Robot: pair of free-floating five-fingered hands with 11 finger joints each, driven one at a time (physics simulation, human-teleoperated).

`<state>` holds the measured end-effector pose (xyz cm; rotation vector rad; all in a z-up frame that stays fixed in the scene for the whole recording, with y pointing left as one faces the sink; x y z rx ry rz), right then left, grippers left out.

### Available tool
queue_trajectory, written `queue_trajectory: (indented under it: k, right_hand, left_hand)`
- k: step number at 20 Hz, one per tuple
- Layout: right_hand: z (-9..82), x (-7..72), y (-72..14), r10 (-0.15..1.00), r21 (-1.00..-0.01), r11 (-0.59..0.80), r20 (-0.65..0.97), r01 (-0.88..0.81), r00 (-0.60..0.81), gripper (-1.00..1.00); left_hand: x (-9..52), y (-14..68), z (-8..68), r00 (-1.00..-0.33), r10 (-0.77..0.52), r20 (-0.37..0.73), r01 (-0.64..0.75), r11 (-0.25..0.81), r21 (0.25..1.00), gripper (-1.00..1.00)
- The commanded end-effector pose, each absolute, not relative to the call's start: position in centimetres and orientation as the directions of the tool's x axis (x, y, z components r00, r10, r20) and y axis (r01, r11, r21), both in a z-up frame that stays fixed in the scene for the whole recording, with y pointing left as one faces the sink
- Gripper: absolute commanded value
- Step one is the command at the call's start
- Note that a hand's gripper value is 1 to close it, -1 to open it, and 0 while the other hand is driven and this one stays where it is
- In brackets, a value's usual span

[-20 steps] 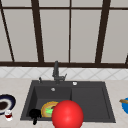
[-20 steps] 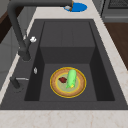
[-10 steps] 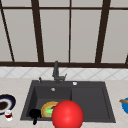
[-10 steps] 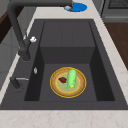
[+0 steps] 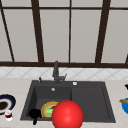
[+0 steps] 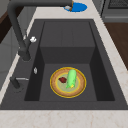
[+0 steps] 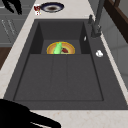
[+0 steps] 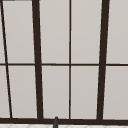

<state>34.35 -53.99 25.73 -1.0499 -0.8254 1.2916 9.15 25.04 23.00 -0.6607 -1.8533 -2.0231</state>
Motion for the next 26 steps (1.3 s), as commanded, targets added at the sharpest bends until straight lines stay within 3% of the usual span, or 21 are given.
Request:
queue_trajectory:
  k: [1,26]
  right_hand:
    - [26.0,34.4,-50.9,0.990,-0.932,-0.021,-0.070,-0.361,0.125,-1.00]
    - [25.7,30.2,-32.1,0.994,-0.938,-0.035,-0.068,-0.345,0.084,-1.00]
  left_hand:
    - [9.2,25.0,23.0,-0.843,0.075,0.533,0.525,-0.109,0.844,0.00]
    - [9.2,25.0,23.0,-0.843,0.075,0.533,0.525,-0.109,0.844,0.00]
